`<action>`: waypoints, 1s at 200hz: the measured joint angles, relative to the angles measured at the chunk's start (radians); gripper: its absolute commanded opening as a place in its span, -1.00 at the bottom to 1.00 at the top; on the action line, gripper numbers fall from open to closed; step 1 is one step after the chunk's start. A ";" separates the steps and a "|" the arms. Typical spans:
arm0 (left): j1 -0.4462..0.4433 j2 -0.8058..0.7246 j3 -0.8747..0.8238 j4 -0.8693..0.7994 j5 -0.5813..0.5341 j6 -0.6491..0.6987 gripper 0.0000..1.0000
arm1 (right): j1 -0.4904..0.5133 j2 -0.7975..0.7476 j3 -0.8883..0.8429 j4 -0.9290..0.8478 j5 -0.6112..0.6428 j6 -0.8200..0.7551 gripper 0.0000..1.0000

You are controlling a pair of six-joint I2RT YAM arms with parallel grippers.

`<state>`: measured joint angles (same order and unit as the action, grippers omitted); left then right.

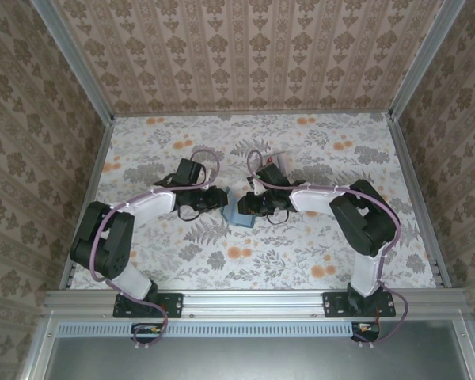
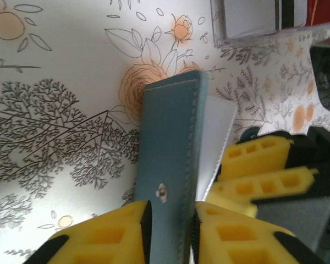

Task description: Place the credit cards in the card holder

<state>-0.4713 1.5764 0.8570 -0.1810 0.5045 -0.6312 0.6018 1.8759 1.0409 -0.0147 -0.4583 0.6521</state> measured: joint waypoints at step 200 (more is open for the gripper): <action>0.146 0.051 -0.141 0.071 0.037 -0.024 -0.29 | -0.070 -0.101 0.112 -0.177 0.035 -0.100 -0.39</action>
<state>-0.3252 1.6279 0.7158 -0.1097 0.5411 -0.6552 0.5320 1.7744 1.1530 -0.1921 -0.4232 0.5526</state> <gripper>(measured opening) 0.352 0.305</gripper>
